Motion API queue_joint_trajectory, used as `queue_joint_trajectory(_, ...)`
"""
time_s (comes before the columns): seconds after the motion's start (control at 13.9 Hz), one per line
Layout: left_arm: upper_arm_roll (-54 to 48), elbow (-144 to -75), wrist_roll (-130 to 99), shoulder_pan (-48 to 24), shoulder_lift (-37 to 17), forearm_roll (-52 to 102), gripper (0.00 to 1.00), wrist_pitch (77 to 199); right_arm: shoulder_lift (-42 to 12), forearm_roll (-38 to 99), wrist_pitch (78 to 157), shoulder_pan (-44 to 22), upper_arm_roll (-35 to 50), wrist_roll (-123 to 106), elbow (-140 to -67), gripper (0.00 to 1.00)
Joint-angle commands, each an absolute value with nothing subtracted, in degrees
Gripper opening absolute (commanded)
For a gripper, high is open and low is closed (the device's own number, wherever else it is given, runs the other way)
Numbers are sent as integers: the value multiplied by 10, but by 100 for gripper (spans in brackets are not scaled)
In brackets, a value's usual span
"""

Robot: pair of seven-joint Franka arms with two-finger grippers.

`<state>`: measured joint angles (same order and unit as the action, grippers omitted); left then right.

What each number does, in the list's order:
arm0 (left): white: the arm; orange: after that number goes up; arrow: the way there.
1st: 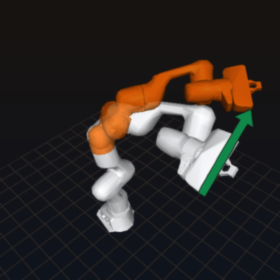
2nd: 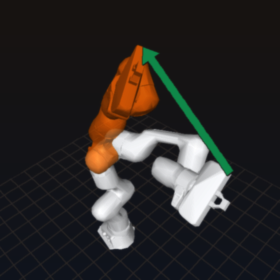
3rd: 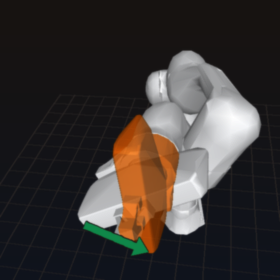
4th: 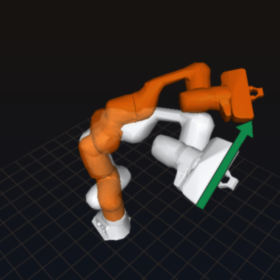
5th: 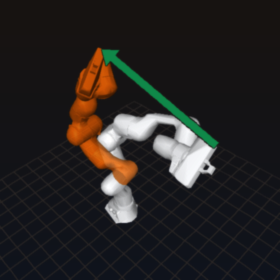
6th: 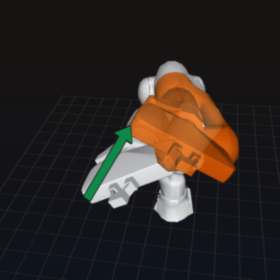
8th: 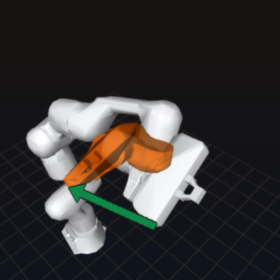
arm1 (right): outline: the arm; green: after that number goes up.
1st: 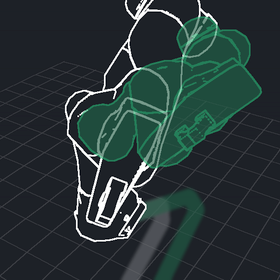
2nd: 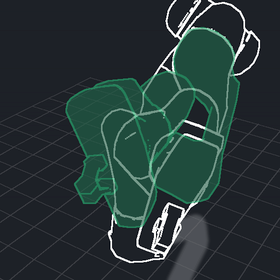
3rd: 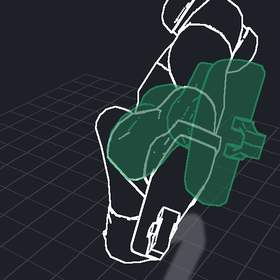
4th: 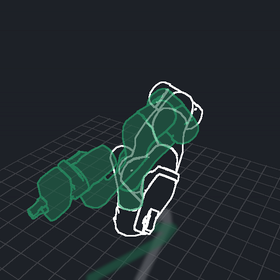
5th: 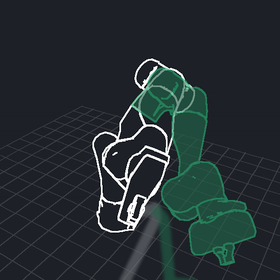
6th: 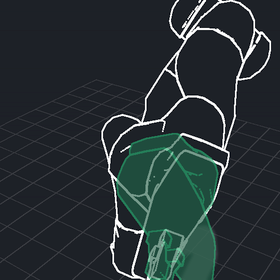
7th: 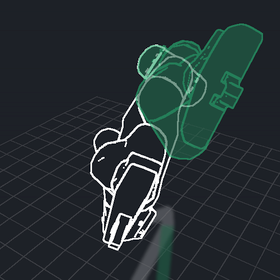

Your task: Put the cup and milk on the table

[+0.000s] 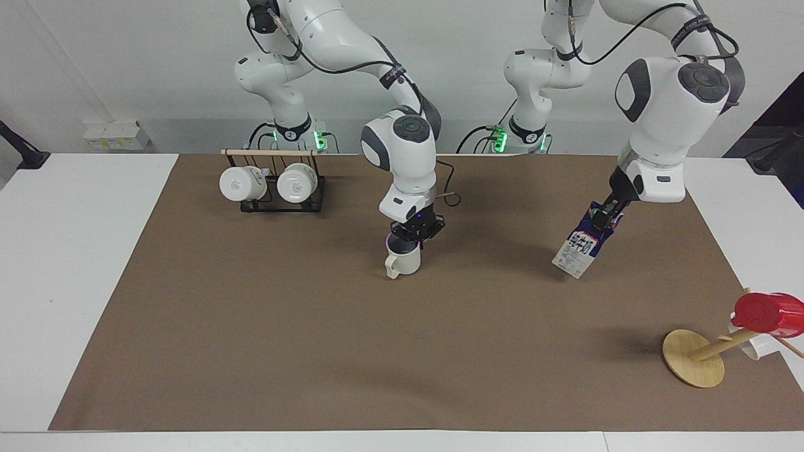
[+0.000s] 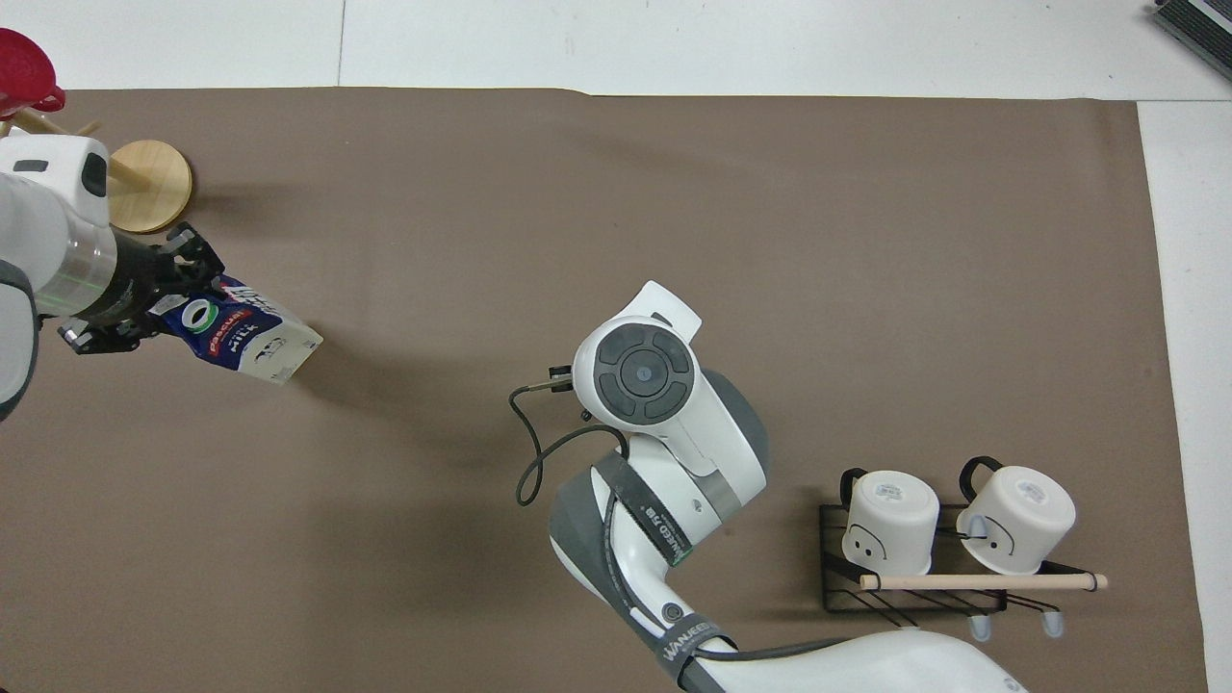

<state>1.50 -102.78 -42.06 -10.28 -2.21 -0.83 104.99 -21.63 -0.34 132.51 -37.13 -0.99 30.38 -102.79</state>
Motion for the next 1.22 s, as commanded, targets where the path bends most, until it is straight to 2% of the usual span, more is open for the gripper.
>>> queue_joint_trajectory(0.0, 21, -1026, -406, -145, -13, -11, 60, 1035, -215, -10, 1321, -370, -10, 322, -1024, 100)
queue_joint_trajectory(0.29, 21, -1026, -380, -188, -14, 26, 58, 1057, -184, 0, 1318, -349, -17, 320, -1009, 100)
queue_joint_trajectory(0.65, 21, -1028, -287, -249, -22, 45, 55, 1106, -107, -9, 1239, -280, -17, 311, -1009, 100)
queue_joint_trajectory(1.15, 21, -1036, -261, -318, -62, 39, 54, 1157, -48, -11, 1180, -180, -18, 236, -1008, 100)
